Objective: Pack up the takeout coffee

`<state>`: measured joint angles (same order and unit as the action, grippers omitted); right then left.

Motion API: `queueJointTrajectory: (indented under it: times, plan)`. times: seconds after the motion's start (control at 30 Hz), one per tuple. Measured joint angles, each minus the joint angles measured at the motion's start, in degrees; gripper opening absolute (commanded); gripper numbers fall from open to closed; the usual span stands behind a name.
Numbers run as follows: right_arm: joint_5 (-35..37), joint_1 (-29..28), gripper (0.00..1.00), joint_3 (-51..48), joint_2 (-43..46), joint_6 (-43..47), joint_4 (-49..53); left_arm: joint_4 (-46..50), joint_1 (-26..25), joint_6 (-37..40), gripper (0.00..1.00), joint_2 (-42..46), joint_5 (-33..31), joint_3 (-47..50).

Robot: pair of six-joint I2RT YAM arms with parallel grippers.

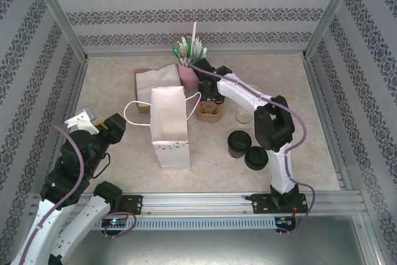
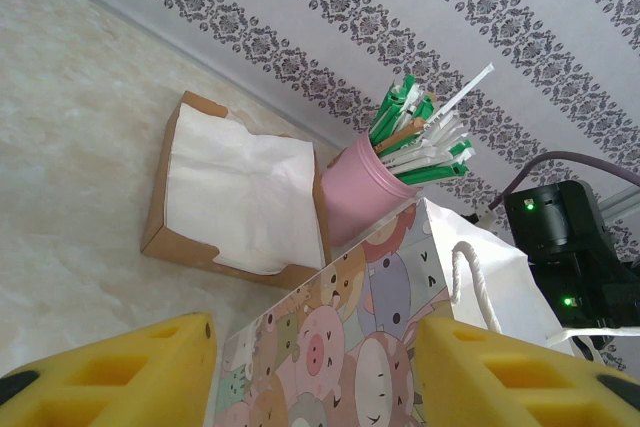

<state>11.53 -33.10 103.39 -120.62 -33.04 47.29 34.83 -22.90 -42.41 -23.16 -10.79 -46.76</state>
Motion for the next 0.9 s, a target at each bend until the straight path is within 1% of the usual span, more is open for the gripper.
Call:
queueJointTrajectory:
  times: [0.67,0.9]
  plan:
    - [0.61,0.74,0.5,1.14,-1.4,-0.02,-0.04,-0.02,0.0,0.0,0.56,-0.26,0.2,0.0]
    - [0.57,0.74,0.46,1.14,-1.6,-0.02,-0.44,-0.02,0.0,0.0,0.56,-0.28,0.22,0.0]
